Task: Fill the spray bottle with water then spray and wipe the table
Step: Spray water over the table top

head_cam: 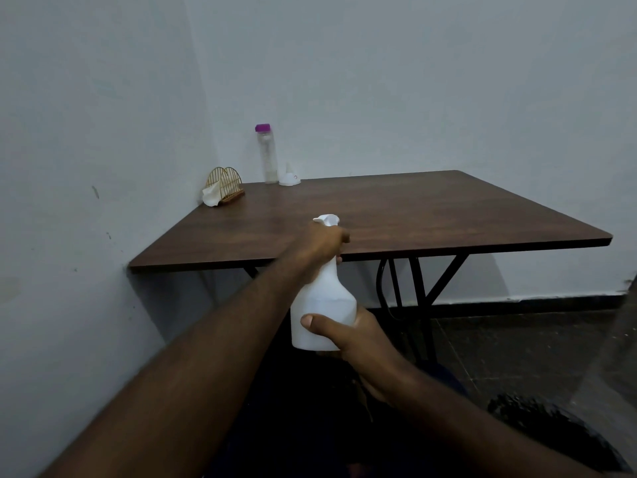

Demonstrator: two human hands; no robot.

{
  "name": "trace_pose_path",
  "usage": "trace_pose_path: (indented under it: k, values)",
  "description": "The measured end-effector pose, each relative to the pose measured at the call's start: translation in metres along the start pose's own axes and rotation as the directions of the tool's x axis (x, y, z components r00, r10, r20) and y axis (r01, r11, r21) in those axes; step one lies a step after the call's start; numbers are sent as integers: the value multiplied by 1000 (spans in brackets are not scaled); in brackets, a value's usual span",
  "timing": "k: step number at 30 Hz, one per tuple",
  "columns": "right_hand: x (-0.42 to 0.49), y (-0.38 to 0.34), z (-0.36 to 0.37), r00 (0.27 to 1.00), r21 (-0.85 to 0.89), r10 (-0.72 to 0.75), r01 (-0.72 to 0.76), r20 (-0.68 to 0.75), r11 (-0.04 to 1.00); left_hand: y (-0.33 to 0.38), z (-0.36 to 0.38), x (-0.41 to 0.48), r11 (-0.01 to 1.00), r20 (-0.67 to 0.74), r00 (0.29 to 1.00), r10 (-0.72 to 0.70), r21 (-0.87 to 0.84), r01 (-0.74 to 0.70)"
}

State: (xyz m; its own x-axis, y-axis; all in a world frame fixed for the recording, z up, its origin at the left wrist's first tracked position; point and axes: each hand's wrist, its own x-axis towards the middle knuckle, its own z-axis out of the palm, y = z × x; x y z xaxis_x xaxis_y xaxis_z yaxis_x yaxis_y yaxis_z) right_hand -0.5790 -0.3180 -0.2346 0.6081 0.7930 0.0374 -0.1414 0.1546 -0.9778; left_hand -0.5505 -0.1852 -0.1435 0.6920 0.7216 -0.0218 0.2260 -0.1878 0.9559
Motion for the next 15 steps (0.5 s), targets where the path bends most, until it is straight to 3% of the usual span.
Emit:
trace_pose_path:
  k: [3, 15]
  values:
    - [1, 1, 0, 1000, -5, 9, -9, 4, 1000, 0, 3, -1, 994, -60, 998, 36, 103, -30]
    - [-1, 5, 0, 996, 6, -90, 90, 14, 996, 4, 4, -4, 999, 69, 997, 17, -35, -15]
